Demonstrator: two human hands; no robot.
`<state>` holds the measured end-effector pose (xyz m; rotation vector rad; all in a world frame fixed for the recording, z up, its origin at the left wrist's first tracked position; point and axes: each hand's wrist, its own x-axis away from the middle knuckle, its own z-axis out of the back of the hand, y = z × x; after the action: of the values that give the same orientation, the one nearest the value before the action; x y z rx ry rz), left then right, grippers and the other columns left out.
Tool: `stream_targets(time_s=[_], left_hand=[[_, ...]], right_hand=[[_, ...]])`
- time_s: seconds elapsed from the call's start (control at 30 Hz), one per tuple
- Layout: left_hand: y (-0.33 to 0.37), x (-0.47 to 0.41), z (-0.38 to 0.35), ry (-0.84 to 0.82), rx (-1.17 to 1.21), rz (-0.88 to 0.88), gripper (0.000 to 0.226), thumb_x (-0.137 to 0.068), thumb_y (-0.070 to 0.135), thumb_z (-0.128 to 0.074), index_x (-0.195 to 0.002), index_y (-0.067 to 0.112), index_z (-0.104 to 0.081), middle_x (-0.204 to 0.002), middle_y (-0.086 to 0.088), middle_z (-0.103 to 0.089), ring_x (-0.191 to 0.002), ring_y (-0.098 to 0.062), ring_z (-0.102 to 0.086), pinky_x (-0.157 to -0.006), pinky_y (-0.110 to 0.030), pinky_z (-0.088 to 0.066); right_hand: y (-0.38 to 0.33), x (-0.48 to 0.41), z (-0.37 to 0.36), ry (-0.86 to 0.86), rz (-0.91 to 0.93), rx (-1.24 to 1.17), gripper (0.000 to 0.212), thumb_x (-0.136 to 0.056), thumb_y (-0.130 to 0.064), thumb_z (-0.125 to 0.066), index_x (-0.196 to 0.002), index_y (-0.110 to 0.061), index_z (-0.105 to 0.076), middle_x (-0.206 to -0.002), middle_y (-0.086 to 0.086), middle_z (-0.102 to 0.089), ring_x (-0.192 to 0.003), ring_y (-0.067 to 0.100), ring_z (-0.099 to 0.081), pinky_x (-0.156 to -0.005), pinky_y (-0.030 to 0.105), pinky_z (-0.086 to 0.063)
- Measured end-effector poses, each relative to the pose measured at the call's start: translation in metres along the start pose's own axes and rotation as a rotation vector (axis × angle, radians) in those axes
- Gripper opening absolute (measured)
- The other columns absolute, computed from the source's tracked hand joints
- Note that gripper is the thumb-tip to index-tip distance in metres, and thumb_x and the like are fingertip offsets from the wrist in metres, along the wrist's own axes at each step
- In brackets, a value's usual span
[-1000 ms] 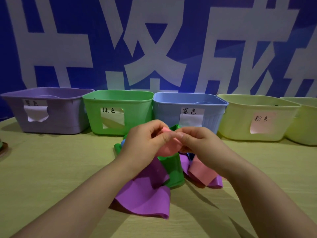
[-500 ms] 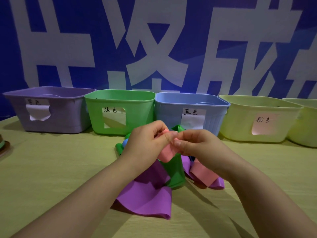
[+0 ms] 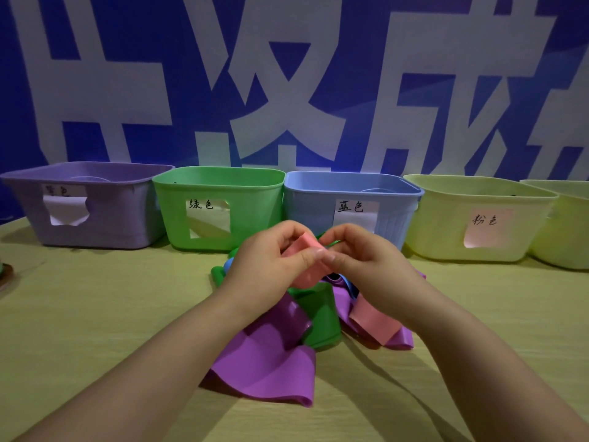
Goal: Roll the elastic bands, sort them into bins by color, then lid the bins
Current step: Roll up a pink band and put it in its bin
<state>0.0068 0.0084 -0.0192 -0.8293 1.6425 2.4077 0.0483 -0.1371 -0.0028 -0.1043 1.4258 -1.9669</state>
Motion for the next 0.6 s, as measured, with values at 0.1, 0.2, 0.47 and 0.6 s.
stream_targets(time_s=[0.1, 0.2, 0.47, 0.6], left_hand=[[0.001, 0.001, 0.001, -0.021, 0.089, 0.022, 0.026, -0.06, 0.042, -0.07, -0.076, 0.022, -0.064, -0.08, -0.013, -0.068, -0.077, -0.031, -0.062, -0.076, -0.05, -0.05], [0.006, 0.001, 0.001, -0.043, 0.23, 0.079, 0.013, -0.073, 0.011, -0.072, -0.074, 0.01, -0.06, -0.071, -0.013, -0.059, -0.07, -0.022, -0.053, -0.065, -0.032, -0.045], [0.005, 0.003, -0.002, -0.028, 0.288, 0.13, 0.01, -0.065, 0.017, -0.064, -0.072, 0.009, -0.063, -0.075, -0.021, -0.061, -0.072, -0.027, -0.054, -0.071, -0.039, -0.043], [0.005, 0.001, 0.001, -0.04, 0.015, 0.087, 0.008, -0.078, 0.023, -0.066, -0.072, 0.022, -0.061, -0.074, -0.005, -0.064, -0.074, -0.022, -0.059, -0.074, -0.037, -0.051]], right_hand=[[0.001, -0.001, -0.001, -0.01, -0.01, -0.023, 0.011, -0.089, -0.01, -0.058, -0.085, -0.02, -0.057, -0.071, -0.002, -0.063, -0.072, 0.01, -0.06, -0.073, 0.021, -0.048], [0.0, -0.001, -0.002, -0.031, -0.037, -0.14, 0.009, -0.089, -0.006, -0.055, -0.087, -0.014, -0.057, -0.074, 0.006, -0.059, -0.074, 0.013, -0.057, -0.07, 0.018, -0.047], [0.001, -0.002, -0.003, 0.017, -0.09, -0.084, 0.008, -0.088, -0.008, -0.059, -0.085, -0.016, -0.061, -0.075, 0.003, -0.064, -0.075, 0.013, -0.062, -0.081, 0.028, -0.05], [0.003, -0.002, -0.006, 0.046, -0.102, -0.032, 0.008, -0.085, -0.012, -0.063, -0.082, -0.019, -0.064, -0.078, 0.002, -0.069, -0.08, 0.015, -0.065, -0.09, 0.037, -0.051]])
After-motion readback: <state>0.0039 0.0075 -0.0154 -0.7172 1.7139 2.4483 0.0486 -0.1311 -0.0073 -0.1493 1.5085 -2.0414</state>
